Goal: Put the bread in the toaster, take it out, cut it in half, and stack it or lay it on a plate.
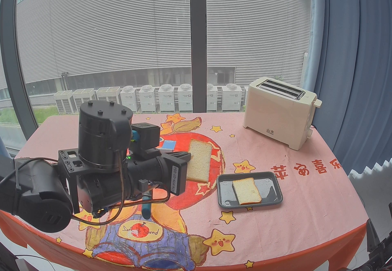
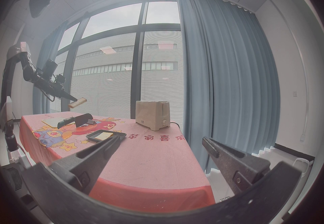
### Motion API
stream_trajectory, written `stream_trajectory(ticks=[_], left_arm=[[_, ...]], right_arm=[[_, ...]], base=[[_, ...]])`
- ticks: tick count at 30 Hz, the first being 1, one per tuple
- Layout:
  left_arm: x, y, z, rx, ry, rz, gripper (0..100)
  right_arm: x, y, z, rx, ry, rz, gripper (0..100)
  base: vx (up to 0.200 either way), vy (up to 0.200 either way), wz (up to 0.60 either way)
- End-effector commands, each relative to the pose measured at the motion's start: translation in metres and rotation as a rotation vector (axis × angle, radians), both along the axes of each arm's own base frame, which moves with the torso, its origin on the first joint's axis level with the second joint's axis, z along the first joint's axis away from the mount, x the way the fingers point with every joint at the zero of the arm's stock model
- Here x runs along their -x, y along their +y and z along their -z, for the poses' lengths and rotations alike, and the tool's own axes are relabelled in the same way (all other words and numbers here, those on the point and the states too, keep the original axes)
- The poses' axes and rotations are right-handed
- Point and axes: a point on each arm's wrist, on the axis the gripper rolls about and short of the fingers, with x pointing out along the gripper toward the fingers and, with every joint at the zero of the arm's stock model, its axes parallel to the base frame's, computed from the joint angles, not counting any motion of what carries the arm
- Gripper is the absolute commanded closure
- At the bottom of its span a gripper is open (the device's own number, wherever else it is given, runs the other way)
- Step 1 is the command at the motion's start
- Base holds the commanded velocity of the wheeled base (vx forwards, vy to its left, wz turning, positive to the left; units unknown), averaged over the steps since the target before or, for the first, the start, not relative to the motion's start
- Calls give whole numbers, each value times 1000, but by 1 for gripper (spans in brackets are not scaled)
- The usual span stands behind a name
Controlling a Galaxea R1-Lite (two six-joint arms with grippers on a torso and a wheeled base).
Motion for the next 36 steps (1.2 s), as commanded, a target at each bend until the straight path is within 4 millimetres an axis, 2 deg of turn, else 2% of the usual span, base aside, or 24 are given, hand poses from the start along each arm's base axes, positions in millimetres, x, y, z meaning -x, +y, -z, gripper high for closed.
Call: stream_trajectory(ticks=[1,15,36], left_arm=[[-2,-2,2,3,10,-5,100],[-8,-7,9,-1,31,-13,100],[-10,-14,6,30,-1,-2,100]], right_arm=[[0,0,5,0,4,-1,0],[0,0,5,0,4,-1,0],[0,0,5,0,2,-1,0]], base=[[0,0,0],[0,0,0],[0,0,0]])
